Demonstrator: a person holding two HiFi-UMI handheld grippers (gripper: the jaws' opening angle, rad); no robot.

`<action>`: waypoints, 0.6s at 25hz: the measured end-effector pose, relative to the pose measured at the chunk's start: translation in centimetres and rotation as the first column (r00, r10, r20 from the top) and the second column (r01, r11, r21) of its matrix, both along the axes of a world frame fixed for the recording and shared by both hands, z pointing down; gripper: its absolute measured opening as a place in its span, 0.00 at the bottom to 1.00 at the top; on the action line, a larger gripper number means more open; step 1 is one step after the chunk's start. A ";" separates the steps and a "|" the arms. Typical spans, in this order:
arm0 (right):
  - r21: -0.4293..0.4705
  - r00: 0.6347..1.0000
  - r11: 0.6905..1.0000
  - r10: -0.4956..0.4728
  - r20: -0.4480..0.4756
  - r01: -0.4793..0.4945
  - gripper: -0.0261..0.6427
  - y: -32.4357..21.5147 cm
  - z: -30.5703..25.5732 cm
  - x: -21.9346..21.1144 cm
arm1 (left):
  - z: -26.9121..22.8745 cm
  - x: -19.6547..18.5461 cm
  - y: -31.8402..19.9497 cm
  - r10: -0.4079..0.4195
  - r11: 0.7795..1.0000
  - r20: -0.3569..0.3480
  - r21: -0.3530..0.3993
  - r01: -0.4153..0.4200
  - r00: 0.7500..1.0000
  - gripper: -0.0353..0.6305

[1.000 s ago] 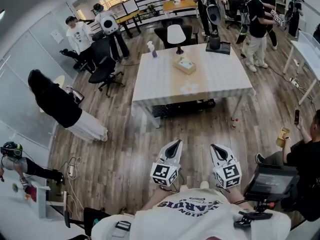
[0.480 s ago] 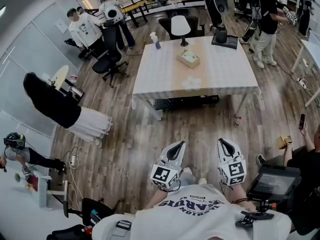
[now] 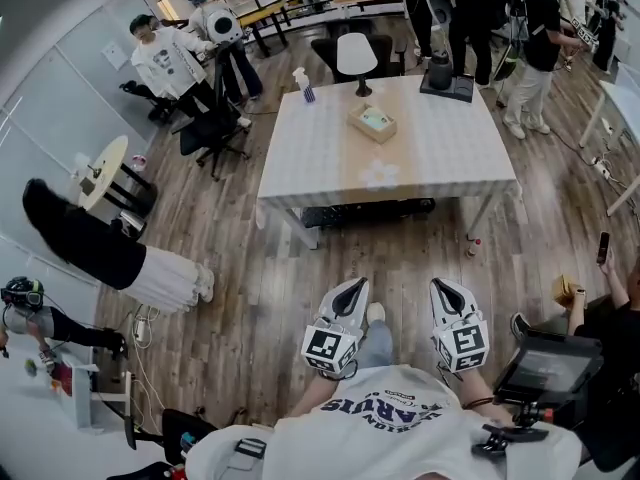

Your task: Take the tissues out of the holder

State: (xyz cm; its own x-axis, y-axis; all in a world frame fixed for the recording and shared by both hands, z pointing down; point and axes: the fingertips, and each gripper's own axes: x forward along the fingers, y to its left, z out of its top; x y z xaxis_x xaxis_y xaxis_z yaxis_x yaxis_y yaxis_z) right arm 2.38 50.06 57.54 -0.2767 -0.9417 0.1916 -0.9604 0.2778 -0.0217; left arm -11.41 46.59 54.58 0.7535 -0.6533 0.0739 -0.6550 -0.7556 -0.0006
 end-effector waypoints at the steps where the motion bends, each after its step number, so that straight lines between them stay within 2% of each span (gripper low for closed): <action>1: -0.003 1.000 1.000 0.004 0.002 -0.004 0.05 -0.7 0.1 -0.1 | 0.1 0.0 -0.7 0.007 1.000 0.001 0.002 -0.007 1.000 0.06; 7: -0.002 1.000 1.000 -0.002 -0.020 0.002 0.05 -6.4 -0.4 -0.8 | -0.2 -0.1 -6.5 0.032 0.999 -0.037 0.015 -0.032 0.999 0.06; 15: -0.022 0.999 0.999 0.032 -0.015 -0.032 0.05 -14.1 -1.4 -1.5 | -0.4 -1.3 -14.8 0.049 0.999 -0.043 0.005 -0.049 0.998 0.06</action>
State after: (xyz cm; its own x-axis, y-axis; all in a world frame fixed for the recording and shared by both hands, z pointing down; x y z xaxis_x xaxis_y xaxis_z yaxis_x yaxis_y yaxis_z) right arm 0.85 35.93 56.19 -0.2436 -0.9454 0.2166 -0.9690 0.2466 -0.0133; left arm -12.74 31.75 54.19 0.7872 -0.6154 0.0386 -0.6164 -0.7870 0.0236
